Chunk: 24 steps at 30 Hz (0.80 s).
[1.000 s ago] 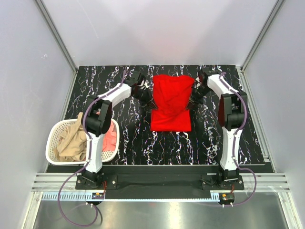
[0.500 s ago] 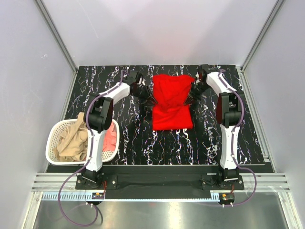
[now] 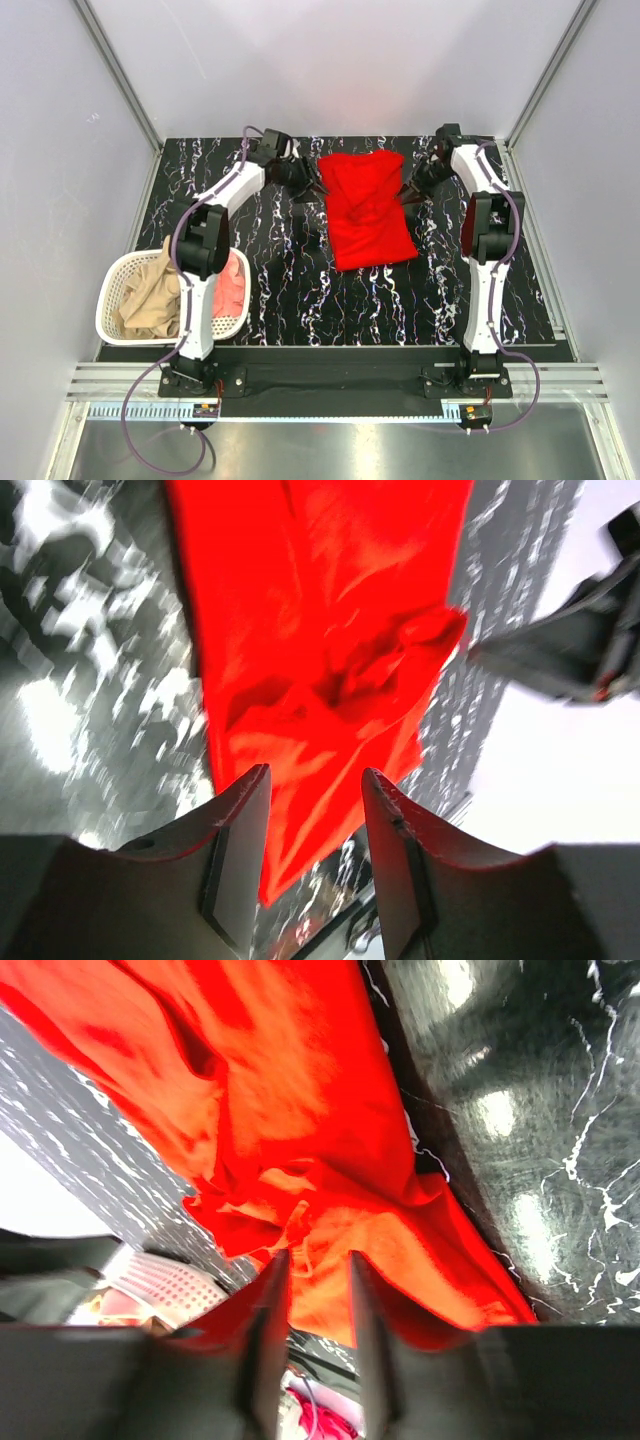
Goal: Fold and stack the t-shirts
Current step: Fold the tshirt
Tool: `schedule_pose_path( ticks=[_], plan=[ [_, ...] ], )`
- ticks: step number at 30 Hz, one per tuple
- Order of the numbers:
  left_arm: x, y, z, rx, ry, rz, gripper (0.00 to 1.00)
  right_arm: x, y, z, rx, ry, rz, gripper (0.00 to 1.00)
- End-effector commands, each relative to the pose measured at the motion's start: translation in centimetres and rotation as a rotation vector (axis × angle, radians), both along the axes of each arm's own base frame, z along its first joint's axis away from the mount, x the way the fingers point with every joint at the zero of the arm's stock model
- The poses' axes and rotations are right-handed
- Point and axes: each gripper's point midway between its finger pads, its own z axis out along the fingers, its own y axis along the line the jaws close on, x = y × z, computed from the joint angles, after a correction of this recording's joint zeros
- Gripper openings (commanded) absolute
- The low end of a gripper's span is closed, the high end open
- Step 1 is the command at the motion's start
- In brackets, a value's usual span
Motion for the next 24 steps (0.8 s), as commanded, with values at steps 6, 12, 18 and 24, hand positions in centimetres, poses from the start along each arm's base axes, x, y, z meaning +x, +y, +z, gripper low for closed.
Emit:
schedule_pose_path(
  ticks=[6, 12, 18, 24],
  plan=[
    [-7.9, -0.1, 3.8, 0.02, -0.144, -0.152, 0.46, -0.5, -1.0, 4.4, -0.086, -0.097, 0.052, 0.54],
    [-12.1, -5.7, 2.1, -0.1, -0.107, -0.265, 0.44, -6.6, -0.2, 3.9, -0.108, -0.073, 0.115, 0.5],
    [-12.0, -8.0, -0.7, -0.065, -0.021, -0.28, 0.41, -9.4, 0.6, 1.2, -0.1, -0.042, 0.155, 0.38],
    [-13.6, -5.9, -6.0, 0.06, 0.109, -0.25, 0.4, -9.8, 0.3, -1.7, -0.146, -0.008, 0.165, 0.32]
  ],
)
